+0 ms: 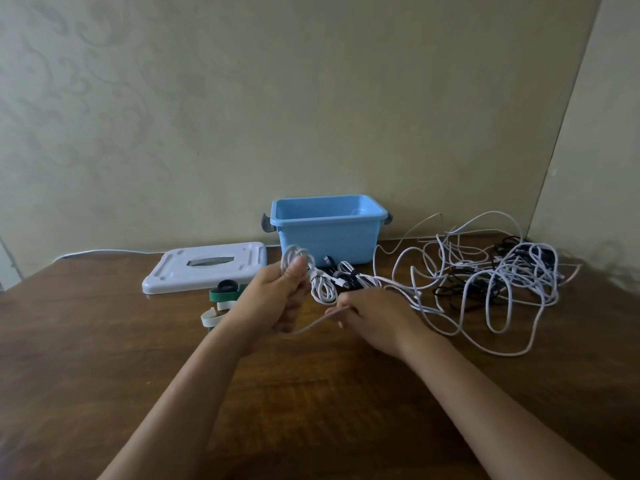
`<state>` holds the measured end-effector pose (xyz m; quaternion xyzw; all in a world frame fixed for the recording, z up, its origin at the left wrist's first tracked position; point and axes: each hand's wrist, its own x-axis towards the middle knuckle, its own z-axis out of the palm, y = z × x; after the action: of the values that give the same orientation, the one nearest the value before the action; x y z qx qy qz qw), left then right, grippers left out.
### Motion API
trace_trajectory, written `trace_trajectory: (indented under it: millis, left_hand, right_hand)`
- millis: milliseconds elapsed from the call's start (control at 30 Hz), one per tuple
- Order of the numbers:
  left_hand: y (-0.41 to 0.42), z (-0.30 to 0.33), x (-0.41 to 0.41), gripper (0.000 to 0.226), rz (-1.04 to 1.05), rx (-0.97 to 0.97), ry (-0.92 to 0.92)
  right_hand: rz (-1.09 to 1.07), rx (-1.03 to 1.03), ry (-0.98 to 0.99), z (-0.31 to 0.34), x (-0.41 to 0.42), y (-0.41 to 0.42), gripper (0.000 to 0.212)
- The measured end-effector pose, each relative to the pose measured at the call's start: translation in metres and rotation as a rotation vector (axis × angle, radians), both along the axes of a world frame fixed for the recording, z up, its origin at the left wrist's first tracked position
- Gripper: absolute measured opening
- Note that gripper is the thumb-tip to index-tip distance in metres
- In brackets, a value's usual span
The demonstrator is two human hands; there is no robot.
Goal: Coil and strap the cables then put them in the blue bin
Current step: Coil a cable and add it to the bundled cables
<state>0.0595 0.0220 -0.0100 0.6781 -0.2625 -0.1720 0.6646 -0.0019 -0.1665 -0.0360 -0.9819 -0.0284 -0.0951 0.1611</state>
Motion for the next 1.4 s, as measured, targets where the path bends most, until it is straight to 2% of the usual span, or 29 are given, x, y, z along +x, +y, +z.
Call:
trace_trajectory:
  millis: [133,233,333,433,533,600,667,767,967,1100,1200,1300,1400]
  left_hand:
    - [-0.012,-0.004,-0.012,0.05,0.006,0.307,-0.234]
    - [-0.024,-0.01,-0.017,0.05,0.0,0.459,-0.391]
    - [-0.028,-0.013,-0.017,0.051,-0.012,0.527,-0.438]
    - [-0.025,-0.011,-0.012,0.053,0.045,0.491,-0.43]
    - [-0.017,-0.009,-0.005,0.048,0.174,0.308,-0.294]
    - [-0.013,-0.006,-0.002,0.047,0.241,0.173,-0.21]
    - [-0.012,-0.004,-0.001,0.048,0.274,0.117,-0.194]
    - [-0.015,-0.008,-0.002,0.048,0.274,0.139,-0.242]
    - [-0.016,-0.011,-0.004,0.05,0.174,0.052,-0.235]
    - [-0.022,-0.014,-0.011,0.048,0.107,0.077,-0.287]
    - [-0.024,-0.014,-0.01,0.045,0.164,0.054,-0.234]
    - [-0.02,-0.013,-0.004,0.05,0.263,0.017,-0.227]
    - [-0.013,-0.009,0.002,0.051,0.387,-0.051,-0.178]
  right_hand:
    - [-0.126,0.146,-0.261,0.002,0.002,-0.011,0.045]
    - [-0.125,0.297,-0.276,-0.003,0.005,-0.01,0.04]
    - [-0.124,0.383,-0.296,-0.002,0.005,-0.006,0.037]
    - [-0.137,0.447,-0.285,0.007,0.003,-0.009,0.029]
    - [-0.13,0.425,-0.237,0.016,0.0,-0.018,0.02]
    - [-0.099,0.391,-0.214,0.018,-0.002,-0.019,0.023]
    - [-0.054,0.414,-0.197,0.017,-0.003,-0.014,0.027]
    - [0.011,0.496,-0.234,0.013,-0.004,-0.001,0.029]
    - [0.077,0.444,-0.231,0.006,-0.005,0.019,0.028]
    - [0.104,0.424,-0.18,-0.001,-0.005,0.028,0.03]
    - [0.158,0.388,-0.139,0.0,-0.007,0.032,0.027]
    - [0.148,0.277,-0.094,0.001,-0.008,0.032,0.013]
    - [0.132,0.134,0.016,-0.003,-0.005,0.03,0.018]
